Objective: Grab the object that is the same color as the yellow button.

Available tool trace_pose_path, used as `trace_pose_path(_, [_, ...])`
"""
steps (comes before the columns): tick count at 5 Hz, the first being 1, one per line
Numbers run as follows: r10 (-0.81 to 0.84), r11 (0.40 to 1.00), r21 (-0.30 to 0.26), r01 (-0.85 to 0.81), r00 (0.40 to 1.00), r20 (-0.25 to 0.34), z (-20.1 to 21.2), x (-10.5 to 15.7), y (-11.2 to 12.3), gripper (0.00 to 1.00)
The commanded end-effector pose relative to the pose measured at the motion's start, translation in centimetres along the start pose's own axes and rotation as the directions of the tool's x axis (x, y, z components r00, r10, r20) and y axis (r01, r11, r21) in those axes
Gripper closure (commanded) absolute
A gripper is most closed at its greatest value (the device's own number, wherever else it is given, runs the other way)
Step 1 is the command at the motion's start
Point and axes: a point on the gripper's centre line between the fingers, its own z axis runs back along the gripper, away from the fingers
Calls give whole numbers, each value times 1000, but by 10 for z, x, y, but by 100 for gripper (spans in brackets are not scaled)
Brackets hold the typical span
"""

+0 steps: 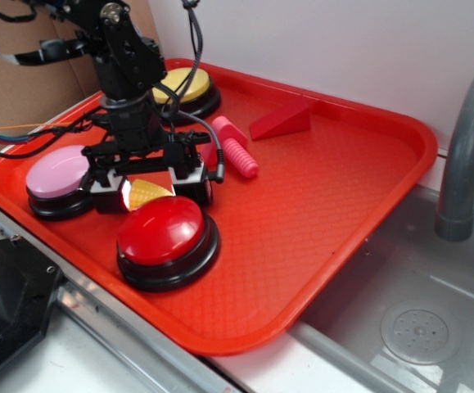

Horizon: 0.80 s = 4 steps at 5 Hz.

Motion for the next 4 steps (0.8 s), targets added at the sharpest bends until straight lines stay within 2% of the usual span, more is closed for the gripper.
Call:
trace_pose_path(1, [18, 999, -31, -17, 999, 29, 12, 6, 6, 100])
trace_pose_path(2, [4, 997, -72, -1, 999, 53, 35, 12, -1, 100])
trace_pose_path(3, [-52, 997, -53, 58, 994, 101, 59, 14, -8, 100])
trace_pose_path(4, [-147, 987, -55, 153, 984, 103, 77, 16, -12, 100])
